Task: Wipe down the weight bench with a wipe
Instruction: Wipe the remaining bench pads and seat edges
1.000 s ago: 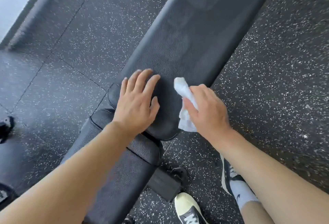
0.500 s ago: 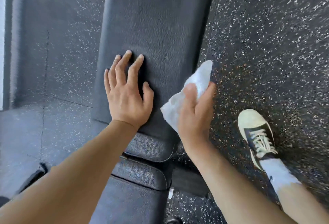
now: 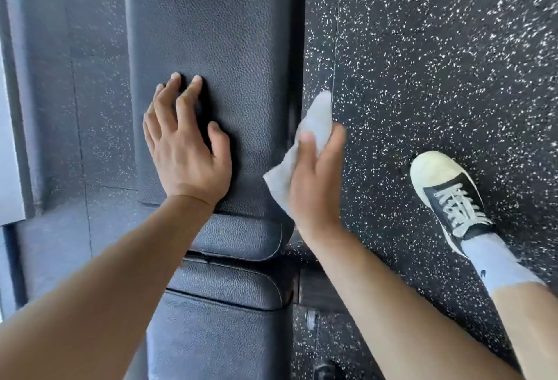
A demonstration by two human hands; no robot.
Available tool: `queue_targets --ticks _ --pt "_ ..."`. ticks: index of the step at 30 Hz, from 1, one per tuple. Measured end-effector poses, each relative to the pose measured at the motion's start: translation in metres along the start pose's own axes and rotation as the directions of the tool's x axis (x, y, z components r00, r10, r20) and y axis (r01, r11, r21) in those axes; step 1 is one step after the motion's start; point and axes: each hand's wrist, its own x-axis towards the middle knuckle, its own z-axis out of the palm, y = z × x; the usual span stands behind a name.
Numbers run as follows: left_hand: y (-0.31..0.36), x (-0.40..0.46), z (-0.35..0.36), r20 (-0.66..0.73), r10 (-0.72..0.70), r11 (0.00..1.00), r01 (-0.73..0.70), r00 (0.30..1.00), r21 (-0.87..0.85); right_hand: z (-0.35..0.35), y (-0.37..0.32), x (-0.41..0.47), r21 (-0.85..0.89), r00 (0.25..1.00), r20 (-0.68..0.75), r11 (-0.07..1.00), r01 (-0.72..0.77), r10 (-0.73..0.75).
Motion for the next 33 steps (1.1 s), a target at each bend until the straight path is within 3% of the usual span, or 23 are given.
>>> queue_targets --ticks 6,13,16,19,22,27,33 --pt "-0.003 0.000 0.002 -0.007 0.013 1.000 -0.013 1.000 -0.003 0.023 -0.037 0.110 0.013 0.996 -0.092 1.000 -0.005 0.006" --pt "-0.005 0.002 0.002 0.018 0.011 1.000 -0.011 1.000 0.016 -0.015 -0.009 -0.012 -0.043 0.994 0.110 0.999 -0.018 0.023" --pt "-0.008 0.001 0.003 0.019 0.013 1.000 -0.014 1.000 0.025 -0.012 -0.015 -0.020 -0.087 0.993 0.114 0.996 -0.028 0.038" --pt "-0.006 0.001 0.002 0.029 0.001 1.000 -0.002 1.000 0.018 0.011 -0.040 0.027 -0.077 0.997 0.004 0.994 0.072 -0.072" --pt "-0.003 0.001 0.001 0.045 -0.018 1.000 0.017 0.999 0.025 0.037 -0.071 0.108 -0.088 0.993 -0.074 0.993 0.081 -0.088" --pt "-0.003 0.002 0.000 0.065 -0.033 0.999 0.030 0.997 0.040 0.050 -0.109 0.187 -0.100 0.995 -0.052 0.992 0.077 -0.083" --pt "-0.003 0.002 -0.001 0.111 -0.060 0.997 0.053 0.992 0.058 0.020 -0.067 0.099 -0.239 0.995 0.091 0.970 0.049 -0.028"
